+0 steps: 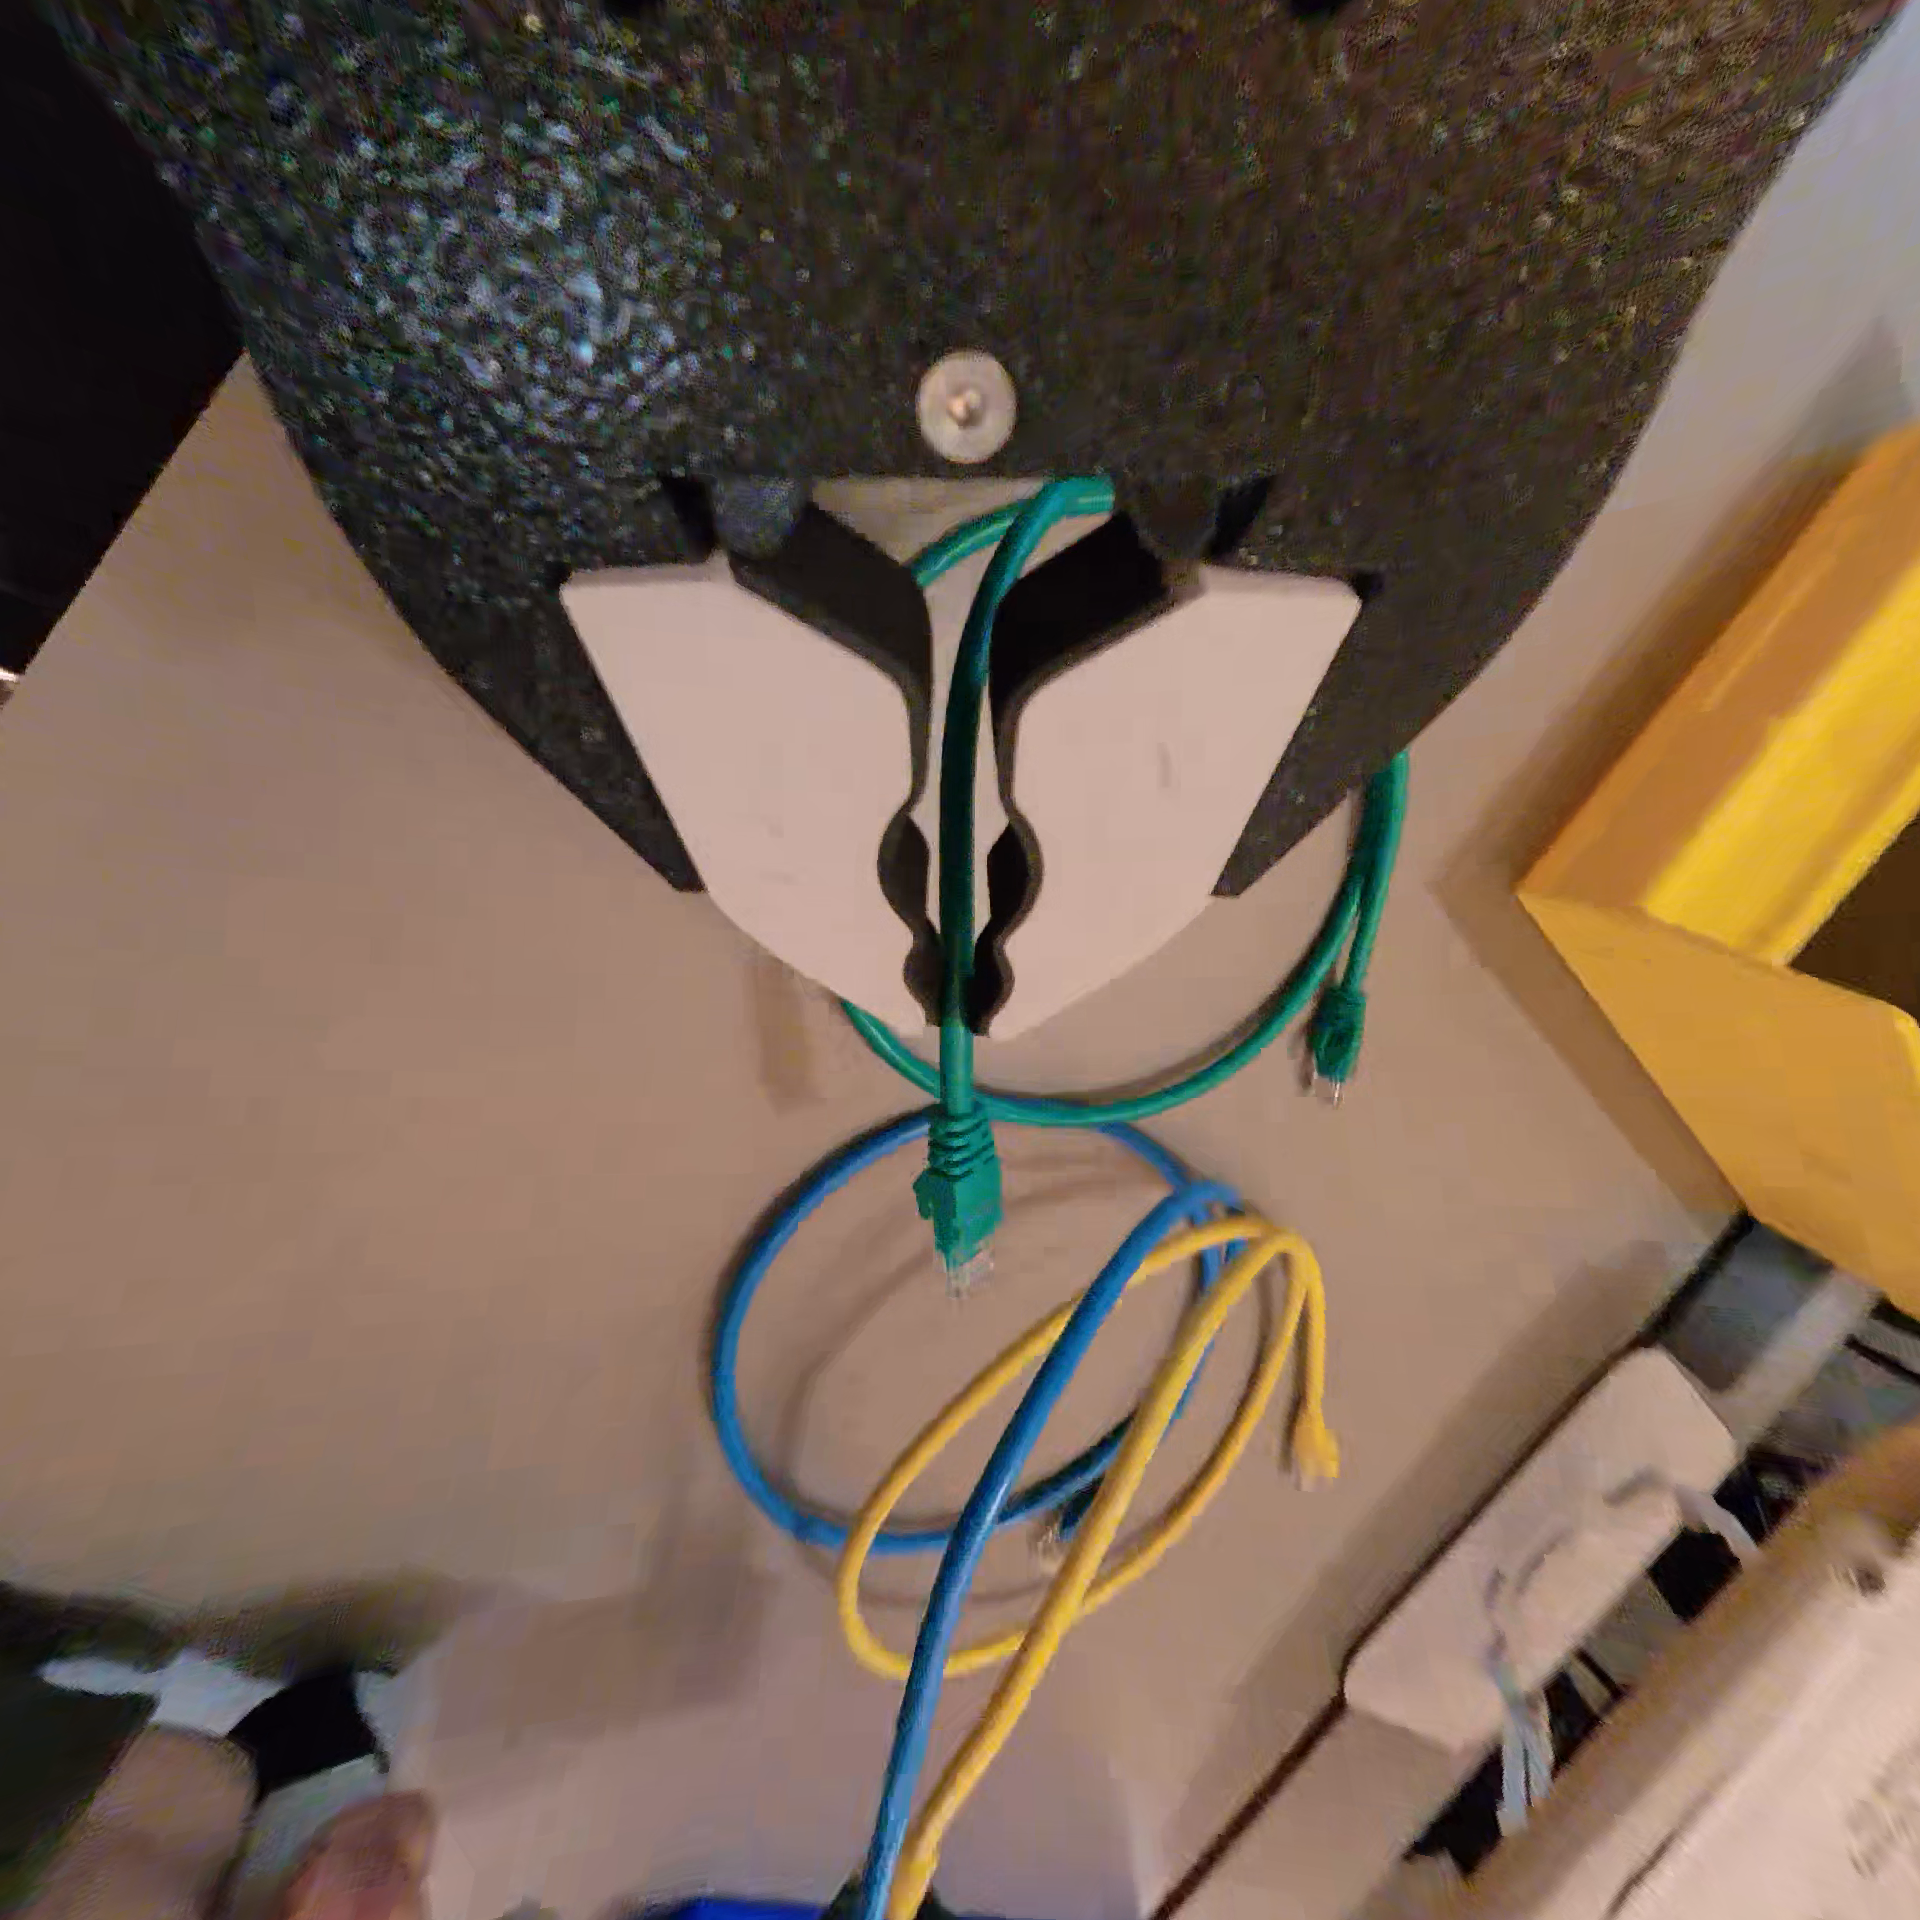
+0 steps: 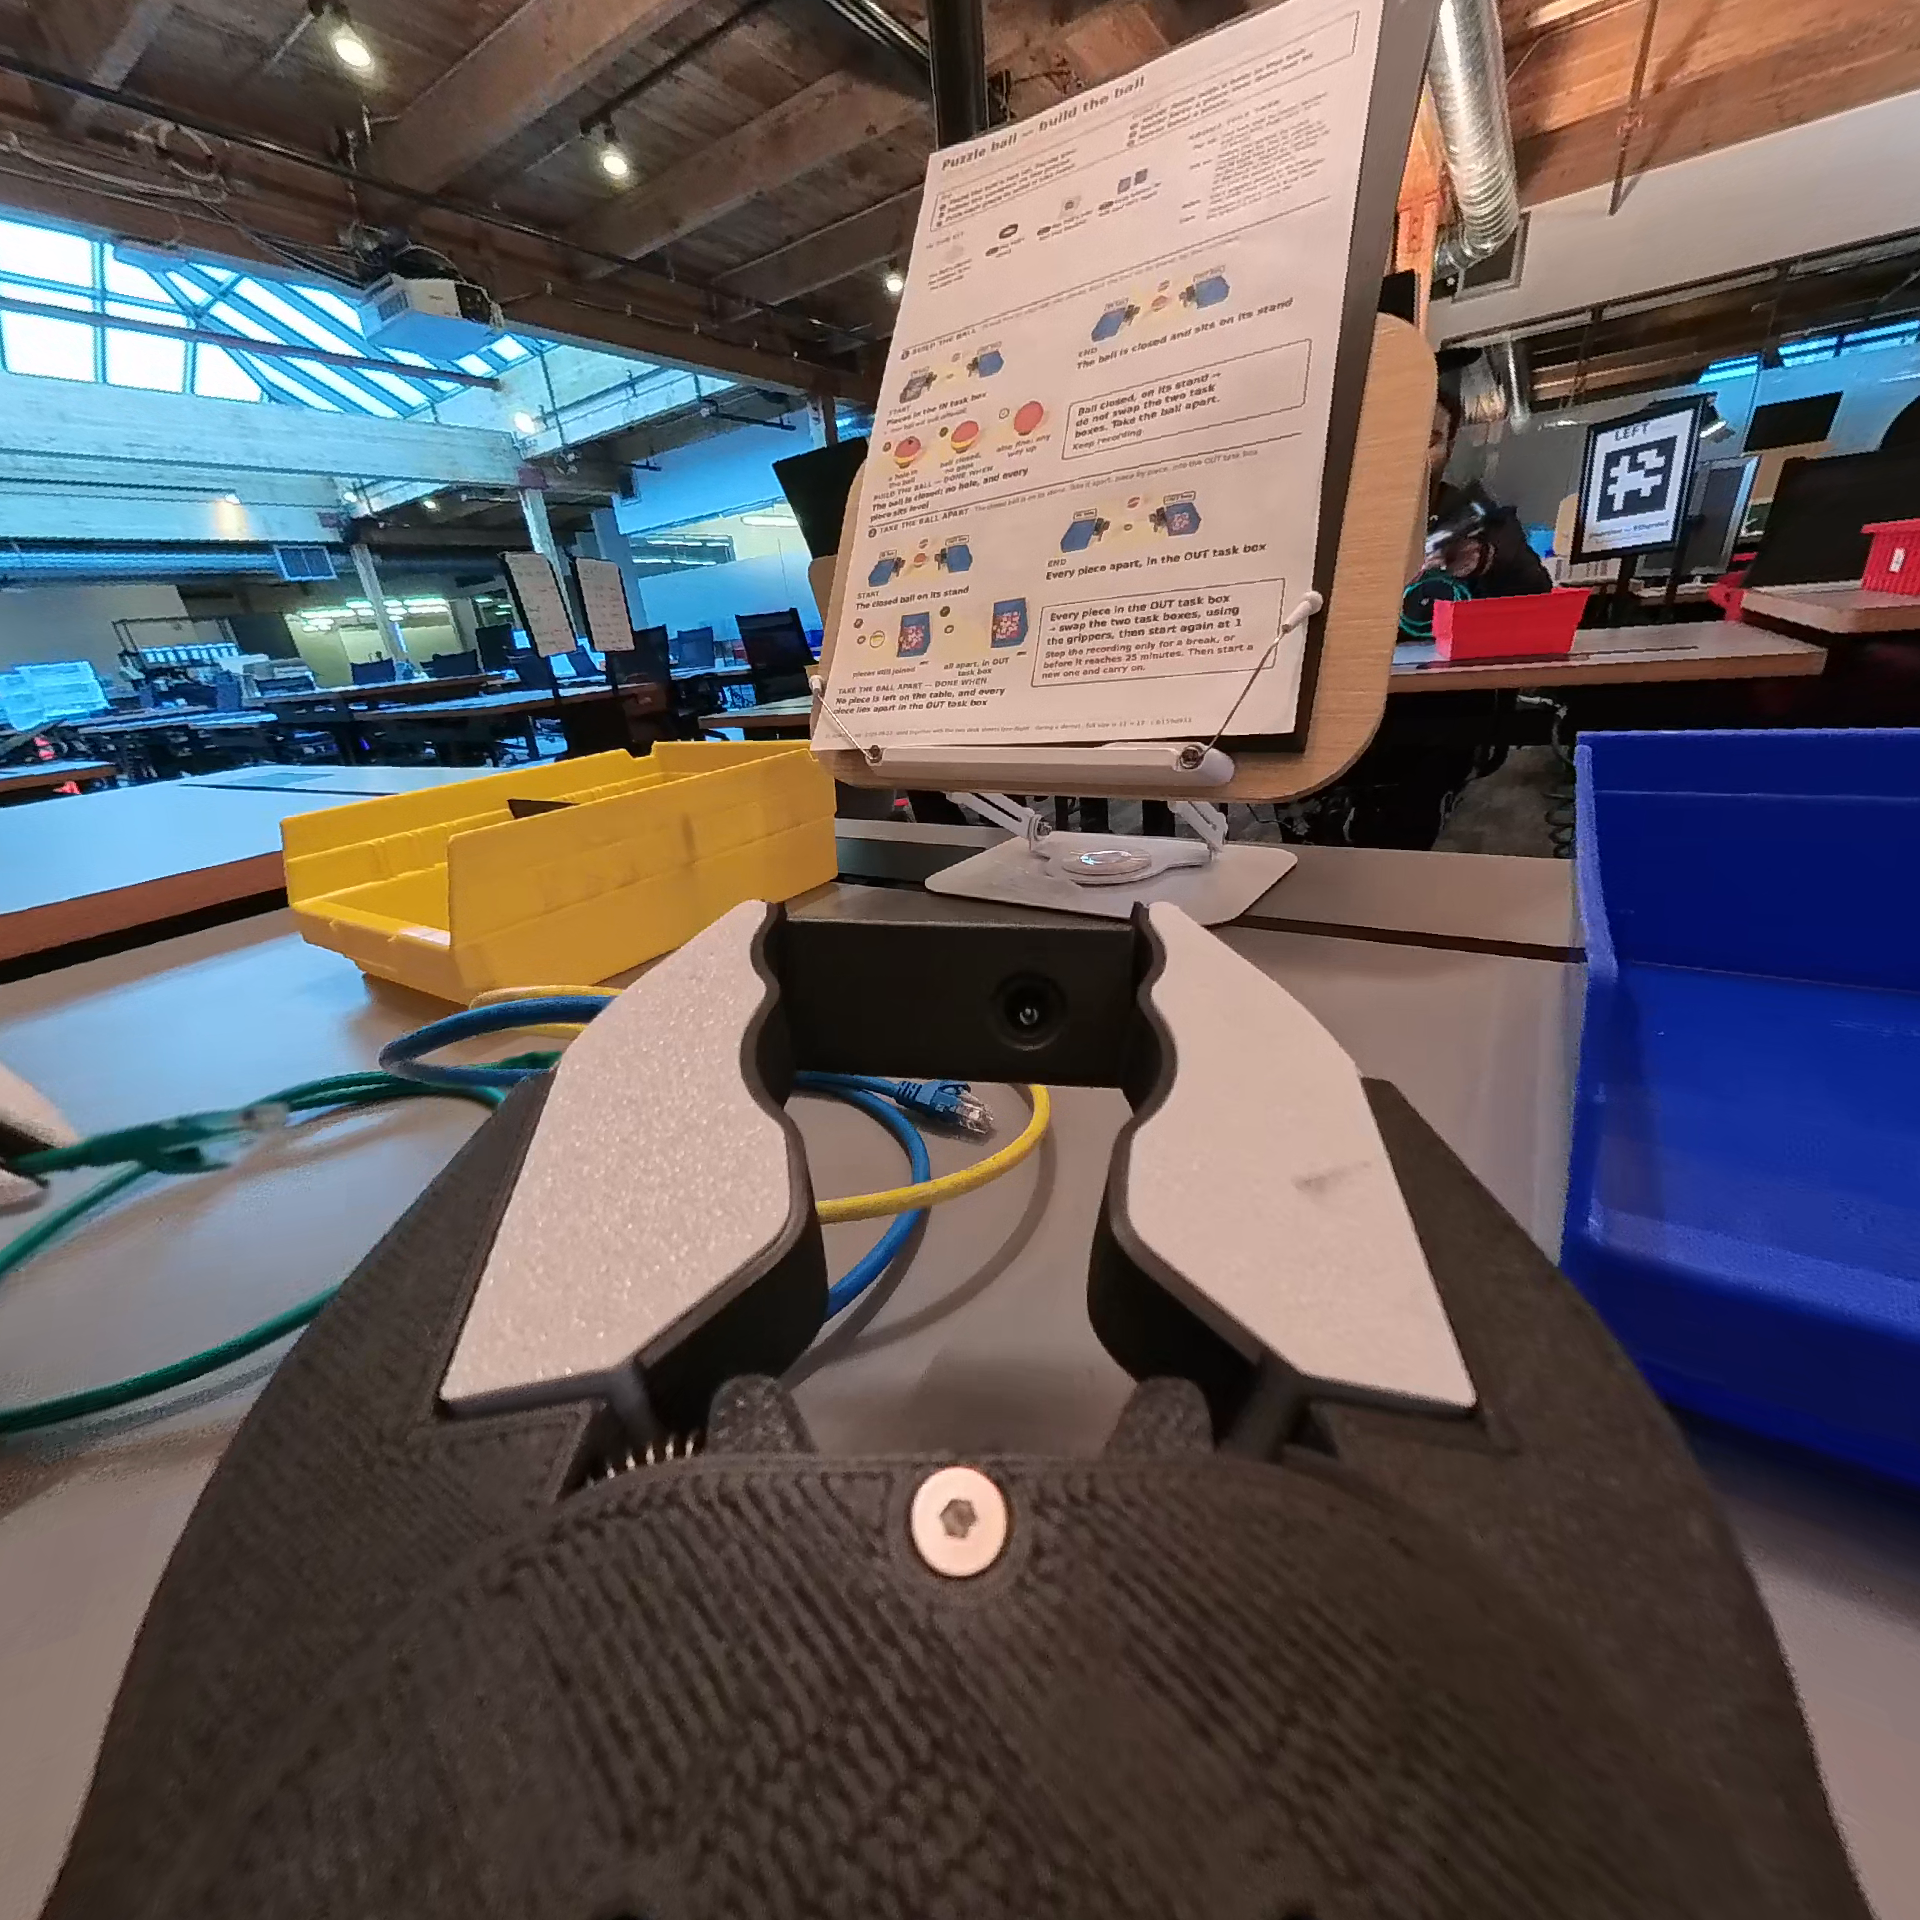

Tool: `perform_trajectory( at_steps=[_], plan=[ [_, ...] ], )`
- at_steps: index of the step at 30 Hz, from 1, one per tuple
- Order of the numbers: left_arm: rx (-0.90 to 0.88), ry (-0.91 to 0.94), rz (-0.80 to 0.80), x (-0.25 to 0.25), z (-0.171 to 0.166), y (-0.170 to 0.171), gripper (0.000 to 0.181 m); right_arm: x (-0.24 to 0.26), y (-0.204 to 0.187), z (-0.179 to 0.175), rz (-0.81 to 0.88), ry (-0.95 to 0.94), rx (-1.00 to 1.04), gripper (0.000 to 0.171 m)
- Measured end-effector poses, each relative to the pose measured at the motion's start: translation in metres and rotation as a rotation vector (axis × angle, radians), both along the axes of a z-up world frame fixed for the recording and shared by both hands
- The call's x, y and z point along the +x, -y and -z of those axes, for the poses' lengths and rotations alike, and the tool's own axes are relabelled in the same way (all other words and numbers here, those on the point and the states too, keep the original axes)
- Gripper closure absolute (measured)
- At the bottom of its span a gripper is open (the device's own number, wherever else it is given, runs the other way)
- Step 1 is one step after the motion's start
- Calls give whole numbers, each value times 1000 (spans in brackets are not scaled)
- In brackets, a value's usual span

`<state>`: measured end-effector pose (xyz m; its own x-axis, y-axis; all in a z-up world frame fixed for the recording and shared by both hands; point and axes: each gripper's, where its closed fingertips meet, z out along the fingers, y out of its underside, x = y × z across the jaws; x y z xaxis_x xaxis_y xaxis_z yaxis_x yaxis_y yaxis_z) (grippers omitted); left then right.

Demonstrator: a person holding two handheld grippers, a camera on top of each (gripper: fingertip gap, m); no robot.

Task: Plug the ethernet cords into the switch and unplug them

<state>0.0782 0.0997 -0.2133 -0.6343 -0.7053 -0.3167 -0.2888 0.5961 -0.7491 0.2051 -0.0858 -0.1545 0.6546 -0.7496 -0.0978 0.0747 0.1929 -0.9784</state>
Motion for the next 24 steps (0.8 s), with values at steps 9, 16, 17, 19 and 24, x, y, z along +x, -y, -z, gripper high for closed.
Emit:
perform_trajectory(
  at_steps=[9, 16, 17, 19, 24],
  plan=[
    [75, 39, 105, 4, -34, 54, 176, -3, -4, -1, -15, 21, -20, 109],
    [-23, -38, 144, 28, -39, 100, 176, -5, -1, -3, -30, 26, 13, 109],
    [-35, -101, 174, 24, -31, 105, 176, -5, -1, -3, -35, 24, 22, 109],
    [-39, -199, 167, 21, -12, 104, 175, -4, 2, -4, -31, 20, 45, 109],
    [-517, -196, 142, 32, -75, 101, 159, -5, 3, -7, -57, 35, 72, 109]
  ],
)
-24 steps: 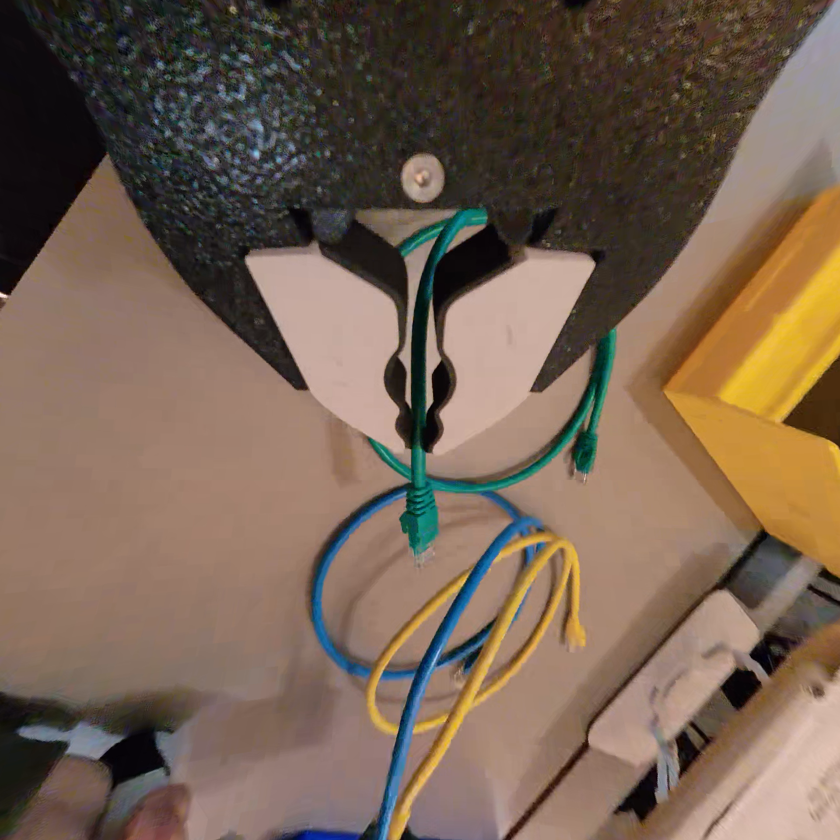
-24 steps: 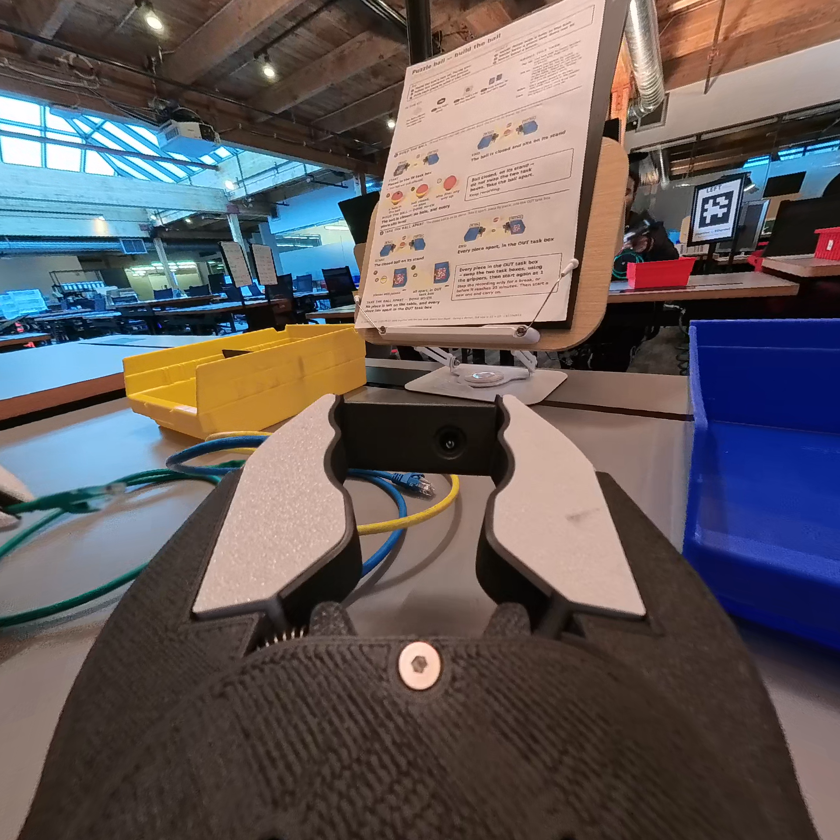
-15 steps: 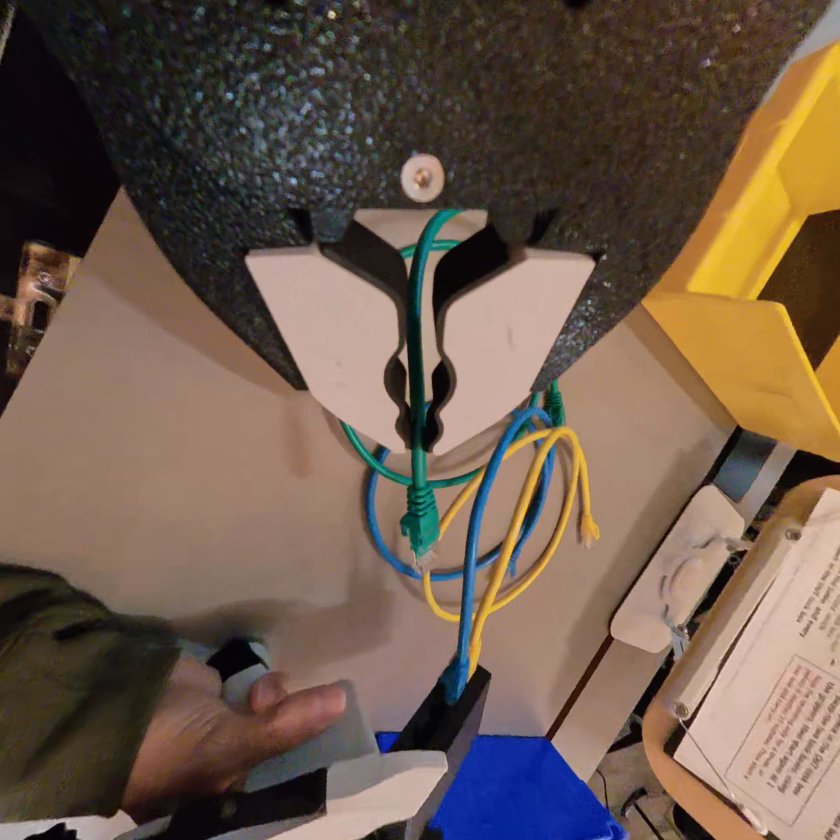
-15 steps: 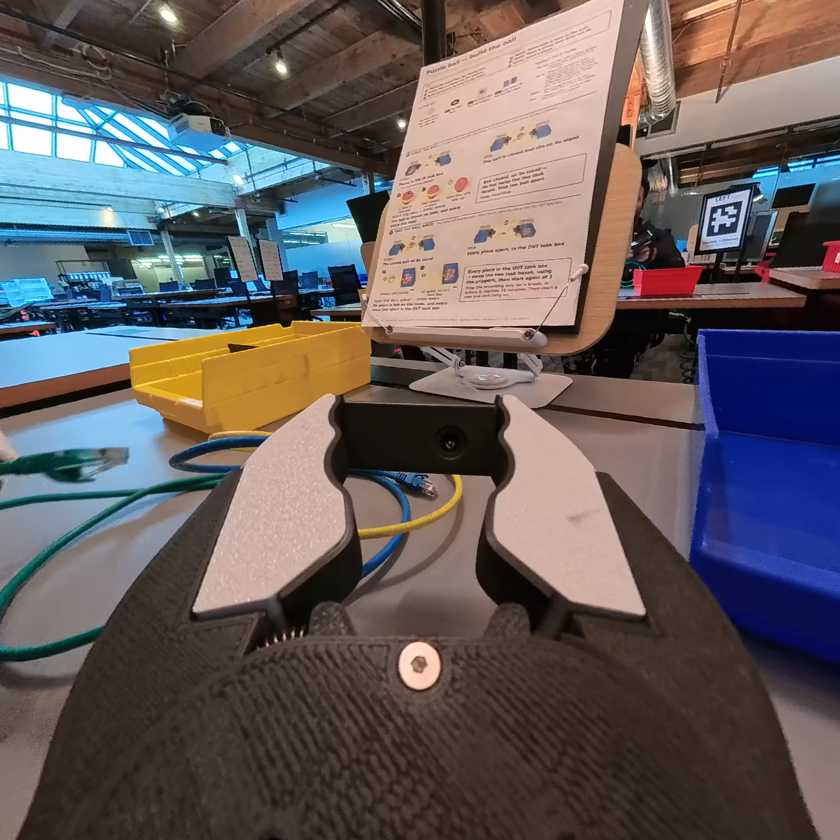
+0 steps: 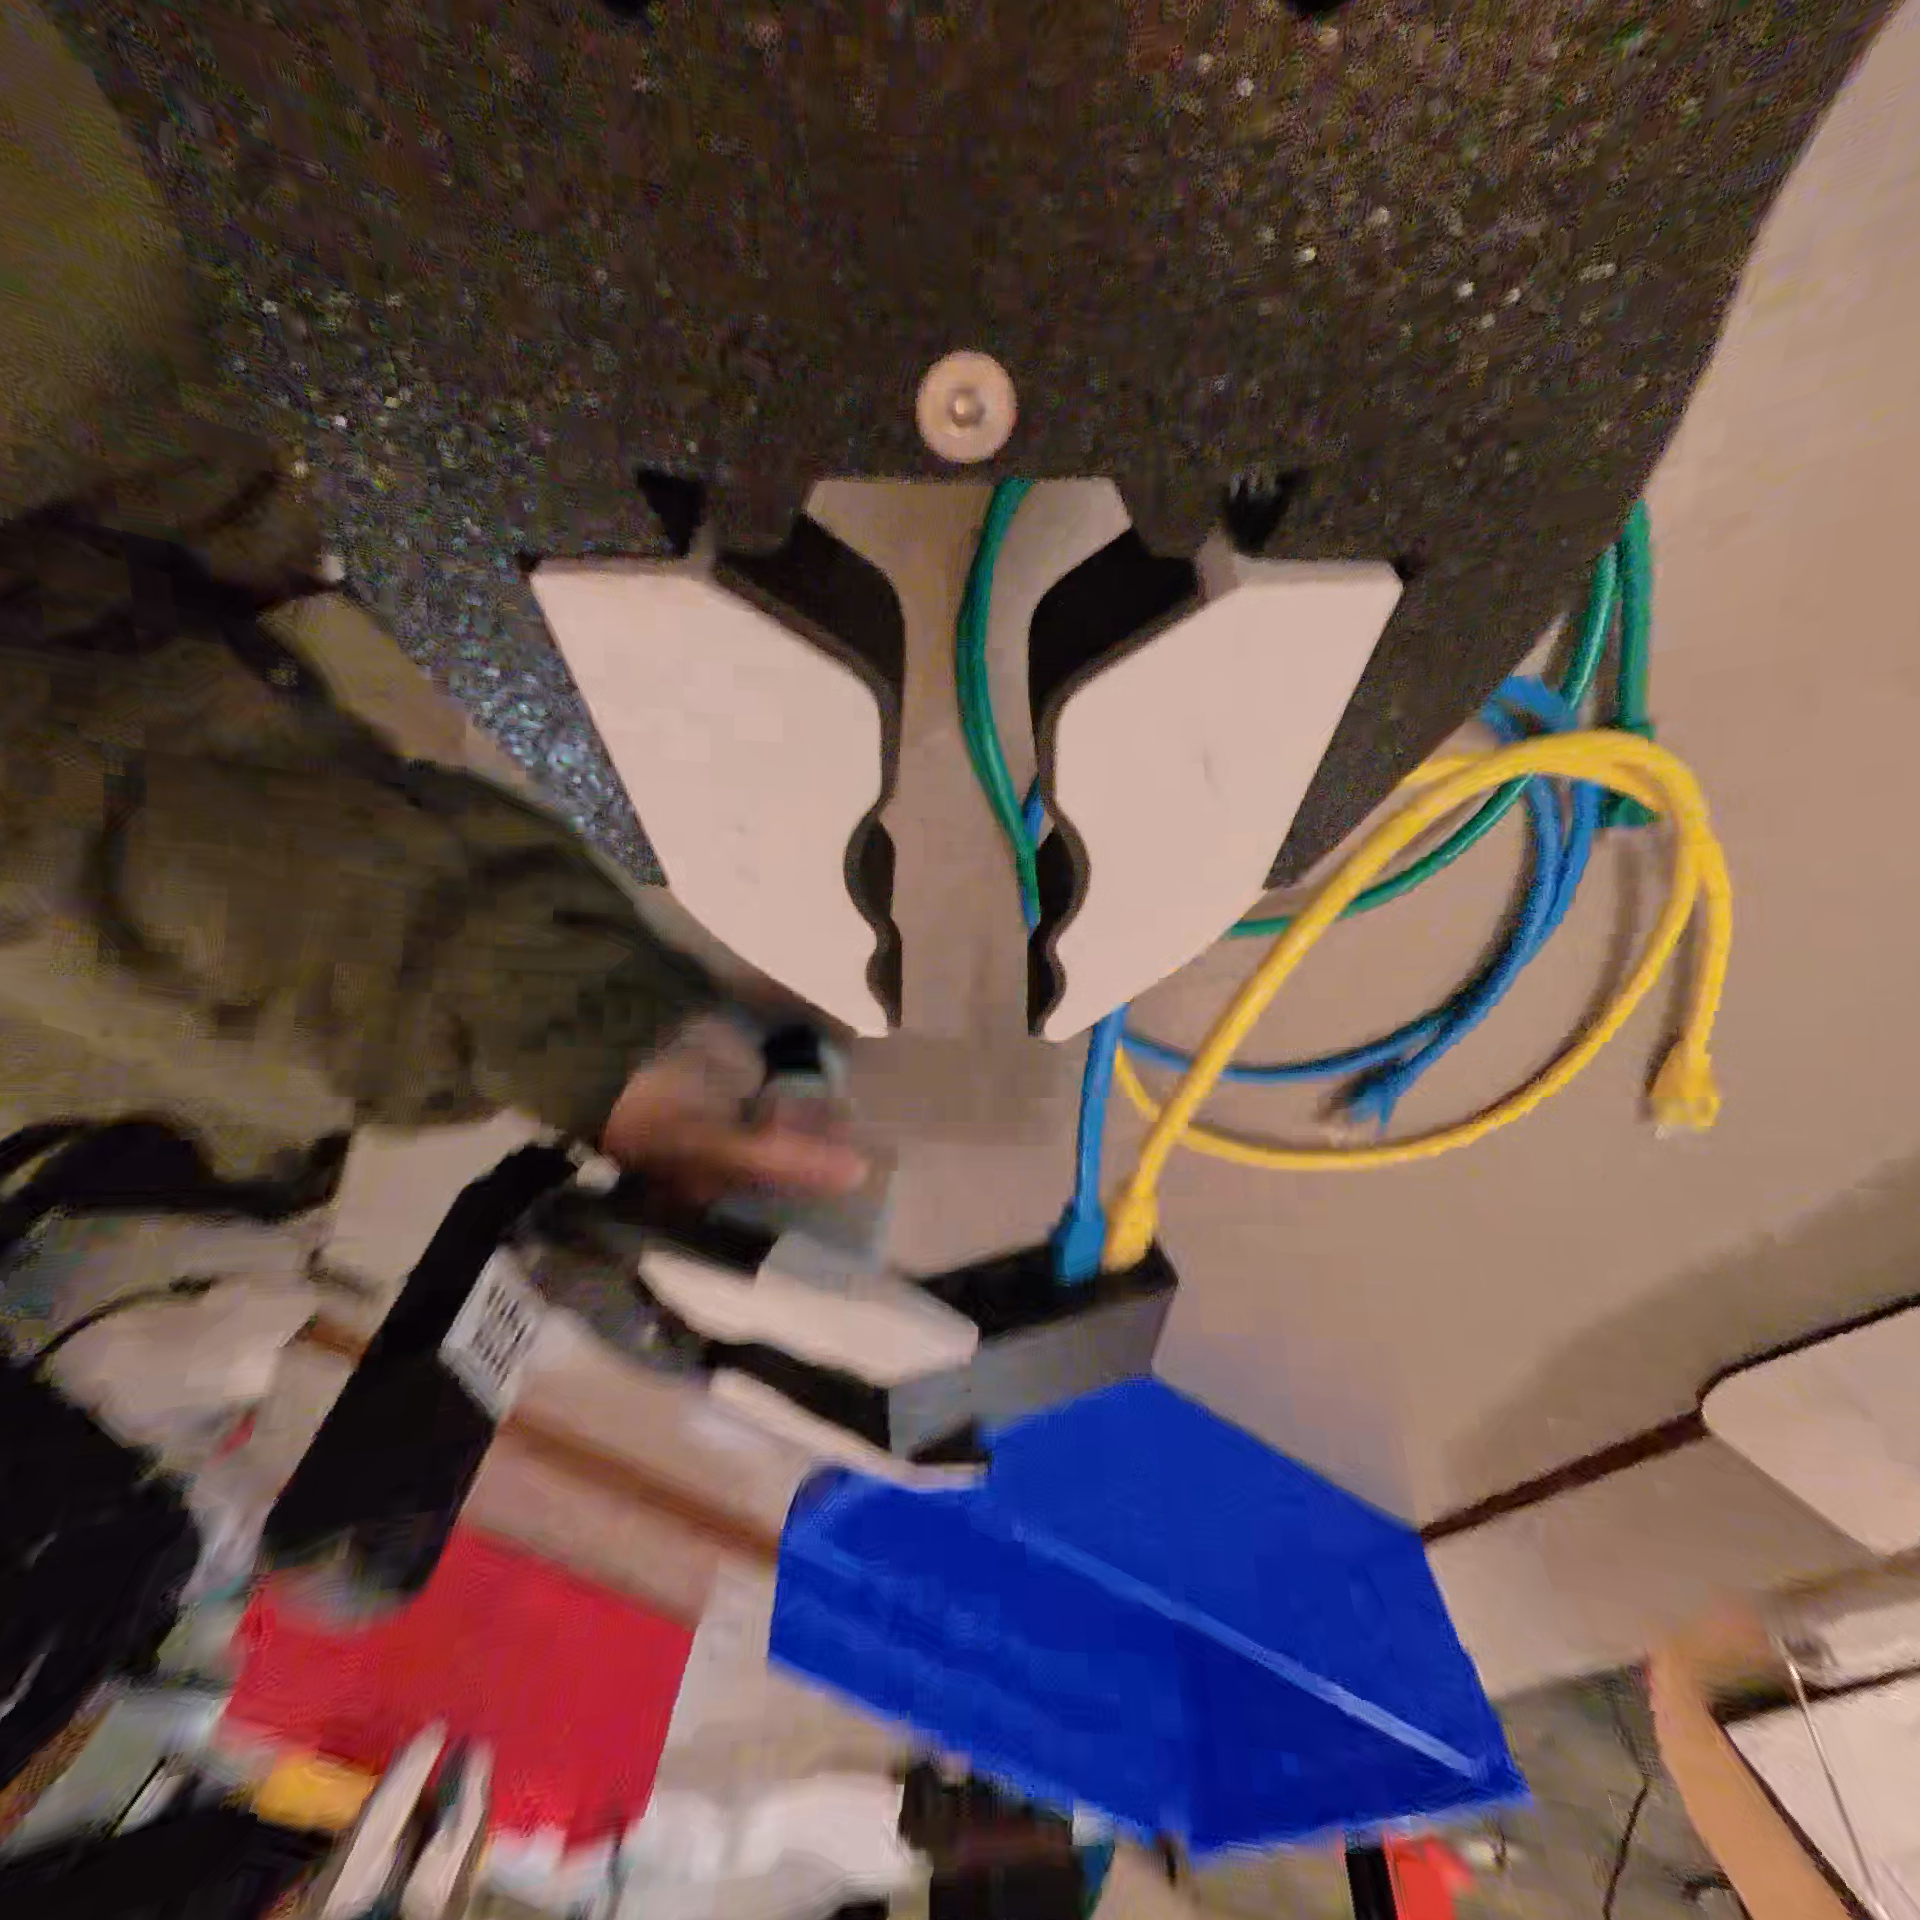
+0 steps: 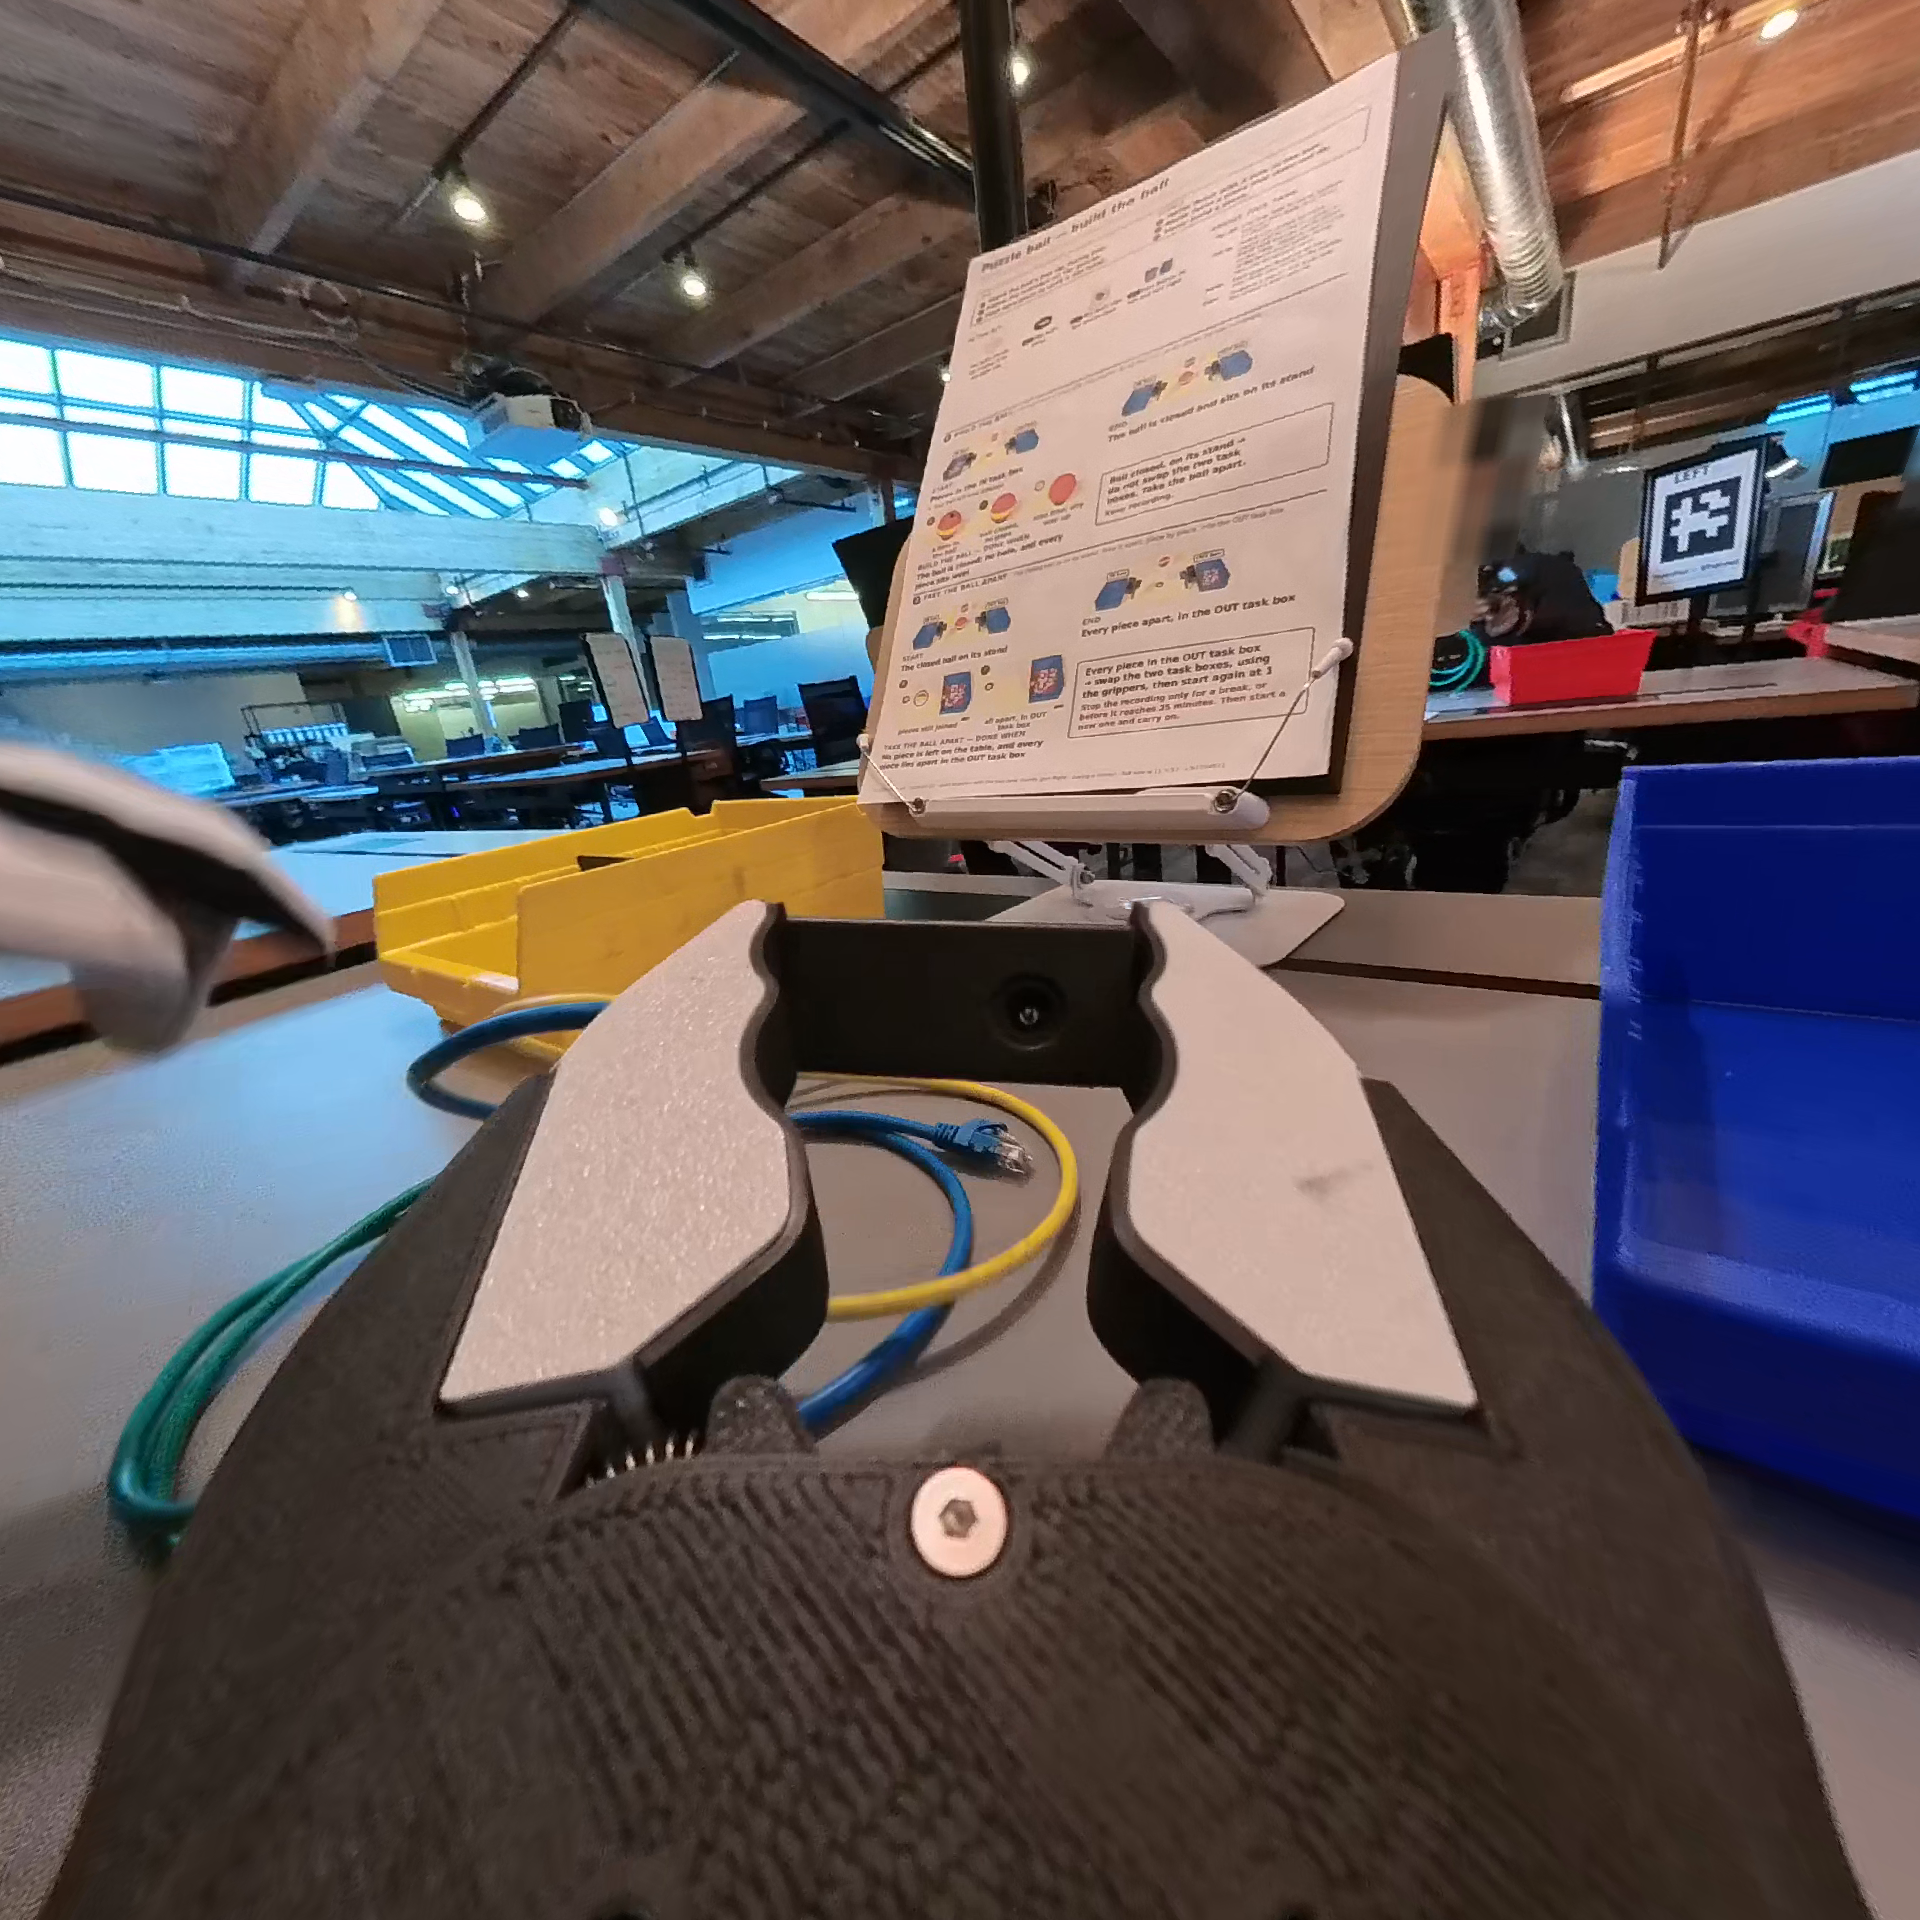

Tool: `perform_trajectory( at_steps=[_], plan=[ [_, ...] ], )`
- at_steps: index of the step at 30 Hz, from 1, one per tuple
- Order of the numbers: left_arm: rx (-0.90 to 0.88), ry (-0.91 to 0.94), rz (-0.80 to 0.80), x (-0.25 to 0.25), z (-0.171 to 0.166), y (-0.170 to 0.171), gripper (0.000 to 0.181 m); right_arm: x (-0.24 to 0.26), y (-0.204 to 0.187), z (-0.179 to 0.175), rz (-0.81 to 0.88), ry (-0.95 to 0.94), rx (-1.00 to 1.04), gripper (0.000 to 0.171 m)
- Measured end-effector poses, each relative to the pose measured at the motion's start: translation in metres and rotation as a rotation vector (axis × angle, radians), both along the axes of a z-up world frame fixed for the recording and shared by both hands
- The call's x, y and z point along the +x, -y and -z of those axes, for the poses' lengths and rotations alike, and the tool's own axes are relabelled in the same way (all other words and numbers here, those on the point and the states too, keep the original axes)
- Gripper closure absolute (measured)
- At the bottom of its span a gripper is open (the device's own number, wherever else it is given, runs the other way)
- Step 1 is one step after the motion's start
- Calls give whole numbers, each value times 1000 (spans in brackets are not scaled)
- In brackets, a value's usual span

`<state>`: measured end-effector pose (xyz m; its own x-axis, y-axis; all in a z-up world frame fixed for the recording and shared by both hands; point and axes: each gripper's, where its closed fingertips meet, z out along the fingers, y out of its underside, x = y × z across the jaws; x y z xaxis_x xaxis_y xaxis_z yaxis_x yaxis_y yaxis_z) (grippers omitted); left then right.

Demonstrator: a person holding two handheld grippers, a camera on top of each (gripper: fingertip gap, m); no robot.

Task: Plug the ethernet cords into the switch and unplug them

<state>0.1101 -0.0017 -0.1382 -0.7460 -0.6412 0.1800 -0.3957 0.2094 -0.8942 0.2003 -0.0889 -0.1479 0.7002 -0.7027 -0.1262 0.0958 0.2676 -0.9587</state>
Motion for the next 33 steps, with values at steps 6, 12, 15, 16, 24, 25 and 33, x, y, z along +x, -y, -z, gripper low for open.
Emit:
perform_trajectory(
  at_steps=[6, 12, 15, 16, 24, 25, 33],
  plan=[
    [-199, -386, 70, 68, 2, -18, 124, -16, -21, -3, -79, 106, -65, 109],
    [-300, -825, 368, 74, 51, 22, 117, -34, -37, -4, -156, 208, -124, 109],
    [-327, -908, 500, 59, 56, 37, 124, -37, -35, -6, -176, 226, -112, 109],
    [-396, -934, 536, 58, 49, 41, 135, -36, -33, -6, -171, 217, -104, 109],
    [-477, -851, 416, 83, 31, 34, 154, -18, -25, 9, -100, 113, -229, 109],
    [-456, -847, 413, 83, 30, 34, 154, -16, -25, 10, -92, 103, -234, 109],
    [-296, -878, 446, 80, 28, 34, 155, -13, -28, 18, -100, 59, -294, 93]
  ],
)
